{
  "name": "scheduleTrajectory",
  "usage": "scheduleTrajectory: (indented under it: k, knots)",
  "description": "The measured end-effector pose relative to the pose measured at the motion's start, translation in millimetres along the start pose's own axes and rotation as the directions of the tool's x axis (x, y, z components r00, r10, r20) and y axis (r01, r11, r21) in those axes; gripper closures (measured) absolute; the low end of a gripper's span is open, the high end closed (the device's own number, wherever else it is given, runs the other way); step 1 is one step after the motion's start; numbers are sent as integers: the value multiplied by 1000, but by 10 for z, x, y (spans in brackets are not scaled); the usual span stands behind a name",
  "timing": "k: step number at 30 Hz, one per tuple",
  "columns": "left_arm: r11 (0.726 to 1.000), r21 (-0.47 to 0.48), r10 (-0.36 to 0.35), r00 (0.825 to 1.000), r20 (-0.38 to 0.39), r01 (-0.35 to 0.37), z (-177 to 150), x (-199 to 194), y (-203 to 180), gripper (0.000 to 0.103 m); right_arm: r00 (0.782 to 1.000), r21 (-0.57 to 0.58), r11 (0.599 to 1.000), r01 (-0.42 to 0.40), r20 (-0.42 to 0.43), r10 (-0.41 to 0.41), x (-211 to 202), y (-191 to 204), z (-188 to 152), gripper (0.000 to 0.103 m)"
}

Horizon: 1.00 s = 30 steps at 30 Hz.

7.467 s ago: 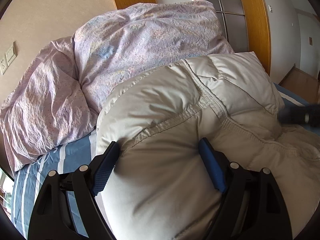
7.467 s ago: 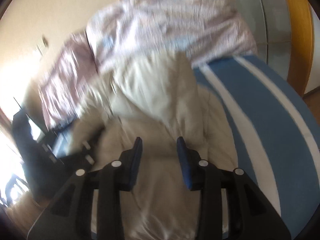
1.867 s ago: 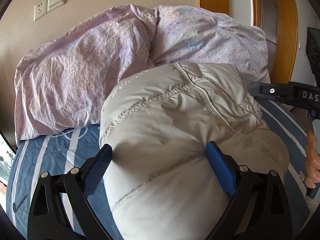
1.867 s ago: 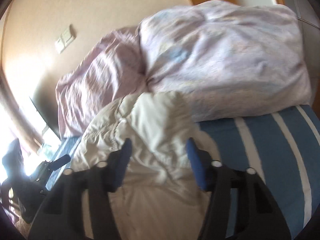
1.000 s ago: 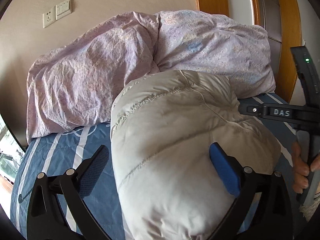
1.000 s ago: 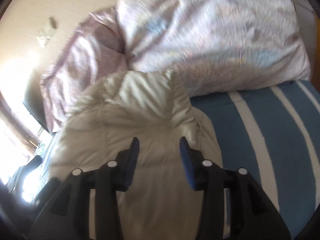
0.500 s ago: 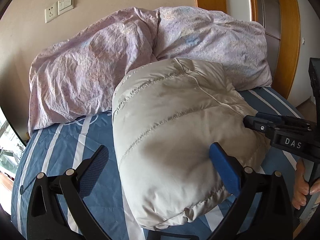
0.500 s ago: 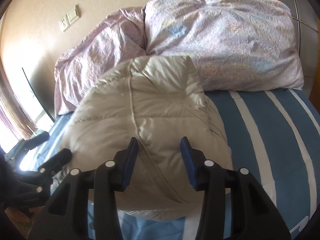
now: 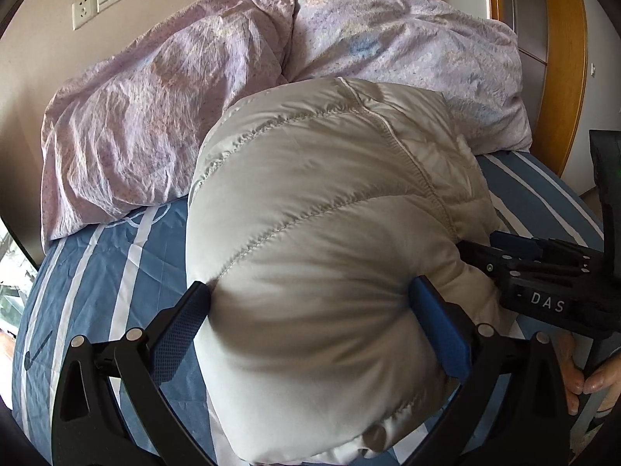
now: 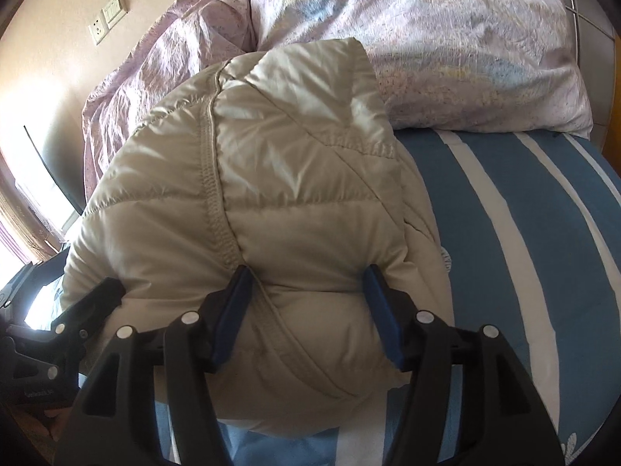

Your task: Fold large clothes

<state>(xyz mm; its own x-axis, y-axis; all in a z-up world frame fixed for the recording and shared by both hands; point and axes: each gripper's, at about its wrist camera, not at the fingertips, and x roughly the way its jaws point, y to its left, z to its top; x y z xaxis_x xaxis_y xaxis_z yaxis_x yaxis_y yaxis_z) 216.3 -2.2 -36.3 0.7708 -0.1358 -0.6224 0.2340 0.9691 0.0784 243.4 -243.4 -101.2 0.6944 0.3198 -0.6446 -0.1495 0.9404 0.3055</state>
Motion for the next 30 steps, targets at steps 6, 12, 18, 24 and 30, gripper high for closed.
scheduleTrajectory:
  k: [6,12,18,24,30]
  knots:
    - [1000,-17,7,1000,12,-7,5,15,14,1,999,36,998,-48,-16,49,58,-93,27,42]
    - [994,-100,-42,999,23,44,-49,-168,260,1,998,37,998,-42,57,40,-391,-39,37,43]
    - [997,-72,-34,999,1,34,-68,-115,183,1,996,79,994,-72,-42,75,-117,-99,-76,42]
    - [994,-102,-39,999,-5,38,-62,-162,200,1,997,98,994,-44,-55,50,-206,-159,-38,38]
    - [994,-110,3,1000,7,-2,-107,-395,283,1,990,27,992,125,61,-126,-625,32,-75,2]
